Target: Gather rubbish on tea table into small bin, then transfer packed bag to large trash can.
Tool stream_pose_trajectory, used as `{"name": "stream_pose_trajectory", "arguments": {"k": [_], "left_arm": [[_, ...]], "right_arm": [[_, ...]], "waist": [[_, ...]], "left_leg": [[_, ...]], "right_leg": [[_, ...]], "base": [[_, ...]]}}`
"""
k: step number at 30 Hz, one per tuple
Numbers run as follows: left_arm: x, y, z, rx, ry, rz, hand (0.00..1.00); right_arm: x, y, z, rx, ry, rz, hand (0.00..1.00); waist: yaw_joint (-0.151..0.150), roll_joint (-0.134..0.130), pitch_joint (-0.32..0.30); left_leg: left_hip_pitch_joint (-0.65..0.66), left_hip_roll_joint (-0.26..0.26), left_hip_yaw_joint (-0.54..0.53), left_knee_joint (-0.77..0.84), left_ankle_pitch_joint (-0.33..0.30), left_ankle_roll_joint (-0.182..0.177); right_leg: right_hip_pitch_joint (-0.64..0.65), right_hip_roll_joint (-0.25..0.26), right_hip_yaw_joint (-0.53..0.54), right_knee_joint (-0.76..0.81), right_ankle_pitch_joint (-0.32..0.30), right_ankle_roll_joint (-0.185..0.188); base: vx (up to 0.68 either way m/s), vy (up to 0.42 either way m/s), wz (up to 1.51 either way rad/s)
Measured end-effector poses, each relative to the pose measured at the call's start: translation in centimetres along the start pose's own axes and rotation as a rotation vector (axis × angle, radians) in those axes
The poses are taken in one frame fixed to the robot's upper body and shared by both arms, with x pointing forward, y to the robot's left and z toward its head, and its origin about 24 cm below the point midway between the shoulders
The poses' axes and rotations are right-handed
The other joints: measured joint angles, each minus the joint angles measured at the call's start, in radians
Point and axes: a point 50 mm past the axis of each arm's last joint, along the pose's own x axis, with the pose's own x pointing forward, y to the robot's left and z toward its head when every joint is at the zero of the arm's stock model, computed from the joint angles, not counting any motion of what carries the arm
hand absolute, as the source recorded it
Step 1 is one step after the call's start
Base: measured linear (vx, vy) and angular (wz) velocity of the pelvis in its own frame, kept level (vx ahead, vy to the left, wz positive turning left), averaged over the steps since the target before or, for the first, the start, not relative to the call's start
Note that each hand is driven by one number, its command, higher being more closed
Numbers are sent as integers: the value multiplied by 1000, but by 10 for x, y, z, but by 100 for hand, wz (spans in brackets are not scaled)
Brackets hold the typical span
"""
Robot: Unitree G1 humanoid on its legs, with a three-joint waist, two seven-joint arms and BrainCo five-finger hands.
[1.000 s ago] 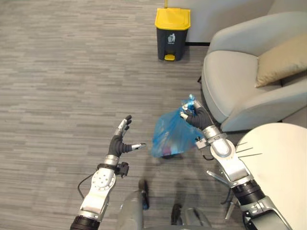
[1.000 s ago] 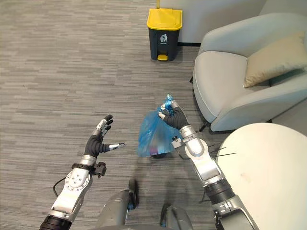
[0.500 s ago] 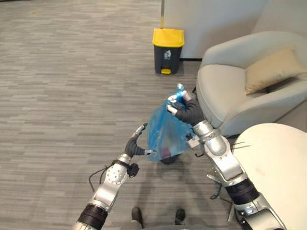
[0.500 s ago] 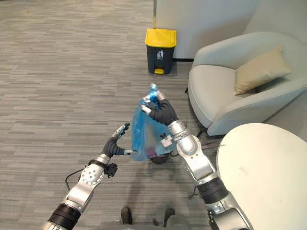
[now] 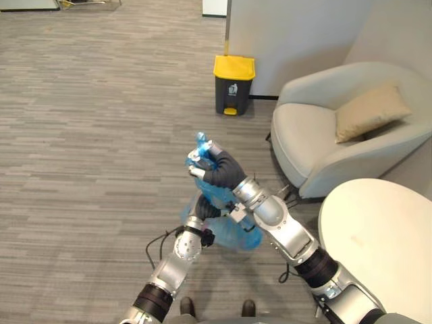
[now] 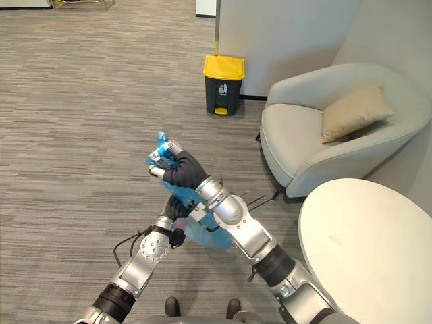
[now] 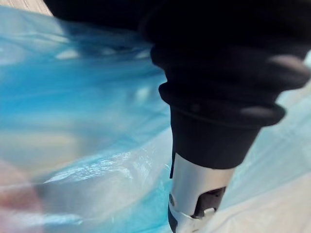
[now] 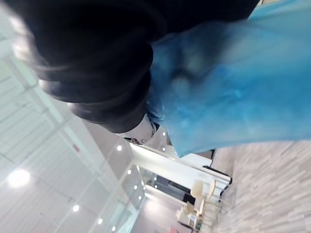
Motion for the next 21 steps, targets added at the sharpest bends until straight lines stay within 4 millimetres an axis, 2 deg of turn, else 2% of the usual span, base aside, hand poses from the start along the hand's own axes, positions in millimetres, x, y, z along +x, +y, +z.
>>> {"name": "stream_pose_trajectory", "arguments": {"k": [4,7,10,11,18,21], "left_arm": [[2,-3,3,-7,-8,13,100],[12,-2,6,6,-25,9,100],[14,-8,10,-19,-32,-13,100],[13,-9,10,-31,-30,-19,100],[4,-9,-2,-128,39,-13,100],[-8,-2,-19,-199,127,34,100]], "right_arm": [[5,4,0,15,1,21,100],[5,6,0,16,2,32,100],[9,8,0,8,1,55,100],[10,7,0,13,4,51,0],[1,4,-8,58,27,-9,0],[-21,-4,-24,73,104,-94,0]], "waist": [[8,-2,-8],[23,-5,-9],[23,-5,-10],[22,-5,-10],[17,-5,-10],[13,-5,-10]], "left_leg": [[-2,6,-1,0,4,-6],[-5,15,-1,0,8,-12],[-5,21,-1,0,10,-15],[-5,23,-1,0,11,-16],[-4,32,-1,0,13,-20],[-2,31,-1,0,13,-20]], "right_leg": [[5,13,0,-17,12,-7],[5,19,1,-24,17,-12],[5,27,3,-27,21,-18],[5,30,5,-28,22,-19],[4,38,12,-32,24,-23],[6,38,15,-32,24,-22]], "base": [[0,0,0],[0,0,0],[0,-8,-3],[2,-6,-4],[4,-1,-3],[9,13,-2]]}}
